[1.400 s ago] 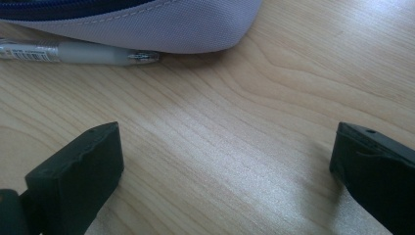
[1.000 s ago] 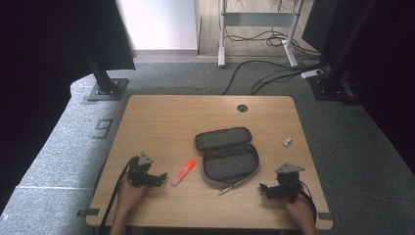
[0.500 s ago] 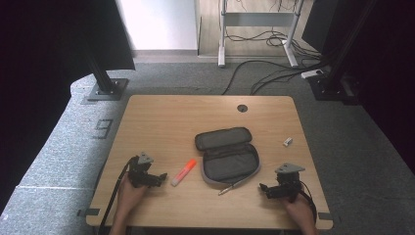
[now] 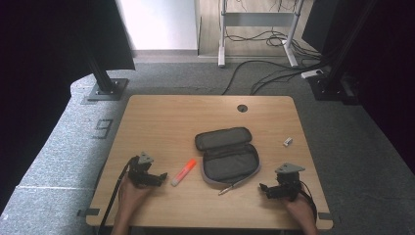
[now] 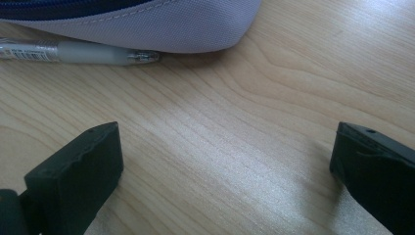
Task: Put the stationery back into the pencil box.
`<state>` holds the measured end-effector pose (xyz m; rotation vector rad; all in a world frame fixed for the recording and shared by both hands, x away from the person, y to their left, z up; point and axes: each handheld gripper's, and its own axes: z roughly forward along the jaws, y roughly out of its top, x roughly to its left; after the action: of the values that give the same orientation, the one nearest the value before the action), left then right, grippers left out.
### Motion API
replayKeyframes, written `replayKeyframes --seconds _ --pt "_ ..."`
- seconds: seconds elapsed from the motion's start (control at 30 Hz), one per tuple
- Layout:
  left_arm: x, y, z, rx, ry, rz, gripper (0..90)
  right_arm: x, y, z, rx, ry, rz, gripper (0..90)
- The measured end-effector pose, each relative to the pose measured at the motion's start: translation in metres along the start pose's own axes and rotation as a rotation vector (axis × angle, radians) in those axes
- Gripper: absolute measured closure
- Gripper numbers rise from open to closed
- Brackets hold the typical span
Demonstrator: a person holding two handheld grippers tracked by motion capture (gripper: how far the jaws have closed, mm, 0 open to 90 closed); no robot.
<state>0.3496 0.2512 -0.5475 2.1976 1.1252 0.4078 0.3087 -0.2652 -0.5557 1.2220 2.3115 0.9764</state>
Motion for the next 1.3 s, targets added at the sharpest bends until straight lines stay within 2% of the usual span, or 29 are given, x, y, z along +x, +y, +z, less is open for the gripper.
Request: replayKeyframes --seconds 0.67,0.9,1.07,1.3 --pt "0.0 0.0 0.0 0.0 0.002 -0.002 0.0 -0.004 0.004 -0.001 0.009 0.015 0.015 0.0" --pt "0.0 0.0 0.0 0.0 0.003 -0.003 0.0 -0.009 0.011 -0.009 -0.012 0.016 0.011 0.0" --pt "0.0 0.0 0.0 0.0 0.004 -0.004 0.0 -0.012 0.016 -0.013 -0.031 0.024 0.015 2.3" --pt "0.0 0.0 0.0 0.0 0.003 -0.004 0.0 -0.021 0.025 -0.021 -0.045 0.003 0.011 10.0"
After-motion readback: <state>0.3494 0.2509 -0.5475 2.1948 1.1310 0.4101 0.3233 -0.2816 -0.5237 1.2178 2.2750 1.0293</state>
